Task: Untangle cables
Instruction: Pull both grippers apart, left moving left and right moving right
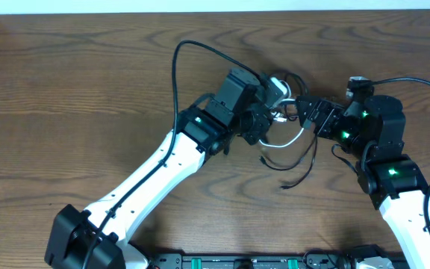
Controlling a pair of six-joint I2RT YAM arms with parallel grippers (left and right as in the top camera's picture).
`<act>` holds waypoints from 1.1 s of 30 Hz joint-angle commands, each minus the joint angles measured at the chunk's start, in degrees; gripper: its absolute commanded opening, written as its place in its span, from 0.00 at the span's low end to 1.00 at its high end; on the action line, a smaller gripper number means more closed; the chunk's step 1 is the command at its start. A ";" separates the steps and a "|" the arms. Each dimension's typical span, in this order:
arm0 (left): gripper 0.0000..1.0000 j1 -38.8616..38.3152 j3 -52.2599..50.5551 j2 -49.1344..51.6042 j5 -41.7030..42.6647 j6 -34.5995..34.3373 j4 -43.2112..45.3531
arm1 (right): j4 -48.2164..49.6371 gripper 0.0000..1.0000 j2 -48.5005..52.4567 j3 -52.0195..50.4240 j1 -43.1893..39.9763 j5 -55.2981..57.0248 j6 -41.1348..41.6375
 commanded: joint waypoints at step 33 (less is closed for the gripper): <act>0.08 8.22 -0.09 -1.60 -35.80 -23.23 -10.69 | -9.38 0.09 14.34 0.20 -3.89 20.83 2.78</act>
